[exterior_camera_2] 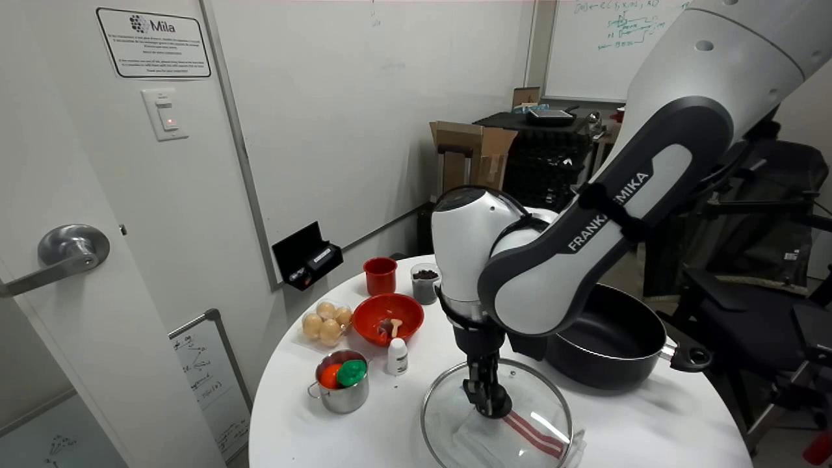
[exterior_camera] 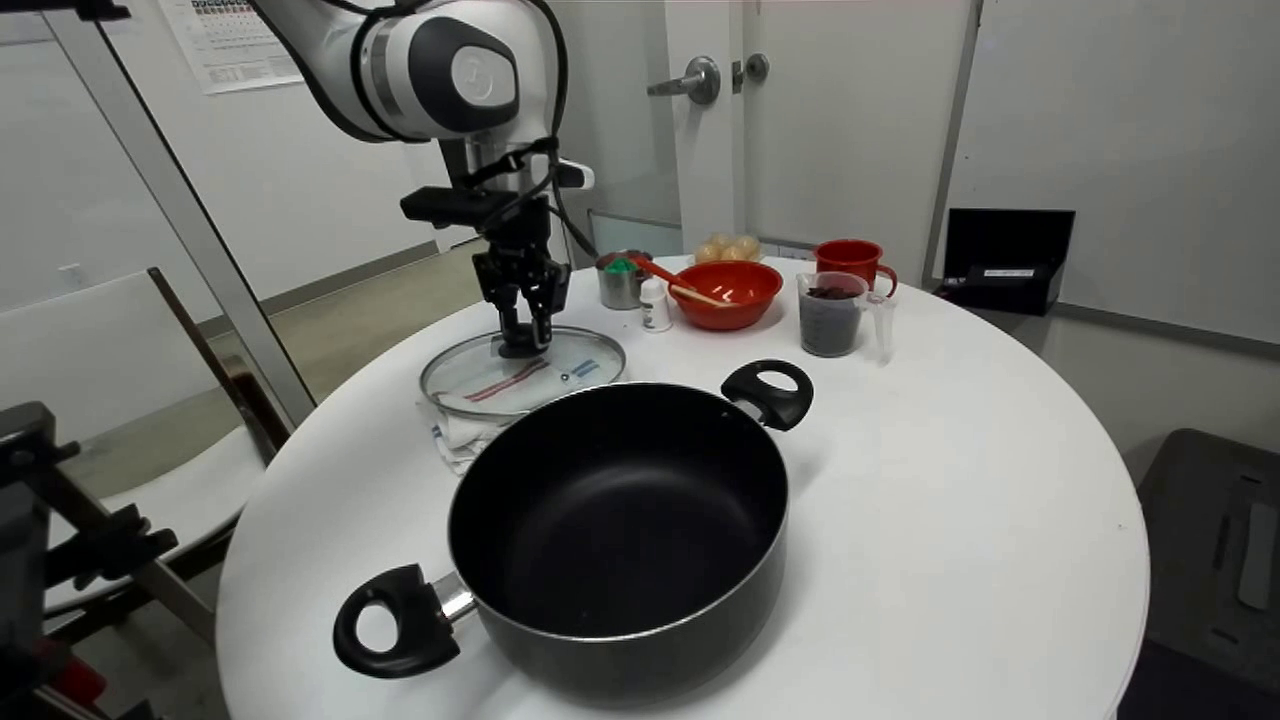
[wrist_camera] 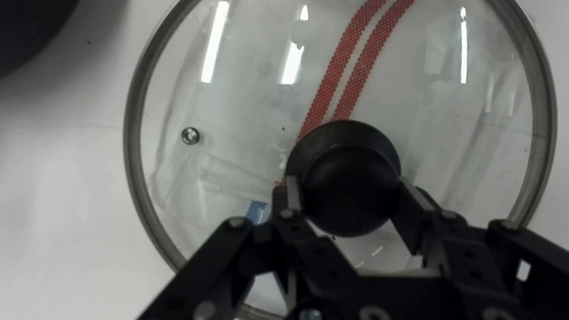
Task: Cover the pot with the lid
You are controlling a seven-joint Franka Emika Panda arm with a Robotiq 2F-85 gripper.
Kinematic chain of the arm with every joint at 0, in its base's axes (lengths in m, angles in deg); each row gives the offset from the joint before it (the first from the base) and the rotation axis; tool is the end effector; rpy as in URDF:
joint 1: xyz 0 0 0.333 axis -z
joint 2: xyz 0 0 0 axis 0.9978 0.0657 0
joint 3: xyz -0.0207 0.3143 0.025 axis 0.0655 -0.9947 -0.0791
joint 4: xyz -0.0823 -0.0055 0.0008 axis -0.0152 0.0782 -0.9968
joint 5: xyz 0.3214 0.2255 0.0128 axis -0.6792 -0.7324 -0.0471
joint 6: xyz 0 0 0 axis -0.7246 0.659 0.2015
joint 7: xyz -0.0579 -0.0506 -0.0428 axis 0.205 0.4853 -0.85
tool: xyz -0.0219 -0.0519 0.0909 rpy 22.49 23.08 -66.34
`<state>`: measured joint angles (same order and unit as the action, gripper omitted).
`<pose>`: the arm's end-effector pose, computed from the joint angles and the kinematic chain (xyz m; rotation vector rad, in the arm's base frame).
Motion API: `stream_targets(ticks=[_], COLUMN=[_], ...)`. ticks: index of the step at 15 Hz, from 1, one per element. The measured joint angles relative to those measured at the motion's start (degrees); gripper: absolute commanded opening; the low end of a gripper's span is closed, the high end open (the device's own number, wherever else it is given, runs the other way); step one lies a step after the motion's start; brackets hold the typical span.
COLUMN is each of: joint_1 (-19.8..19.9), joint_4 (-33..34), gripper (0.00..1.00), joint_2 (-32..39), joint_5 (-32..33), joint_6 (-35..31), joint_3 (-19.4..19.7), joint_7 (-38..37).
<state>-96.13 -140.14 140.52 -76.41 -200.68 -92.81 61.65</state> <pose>0.6265 0.1450 0.0404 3.0712 0.3738 -0.2869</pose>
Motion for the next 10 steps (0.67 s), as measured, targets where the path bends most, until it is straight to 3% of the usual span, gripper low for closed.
stream_targets(ticks=[10], joint_1=[-1.3], joint_4=[-12.6], gripper=[0.26], joint_2=[-9.4], joint_5=[0.2], joint_6=[-7.7], joint_3=[3.8], joint_7=[-5.3])
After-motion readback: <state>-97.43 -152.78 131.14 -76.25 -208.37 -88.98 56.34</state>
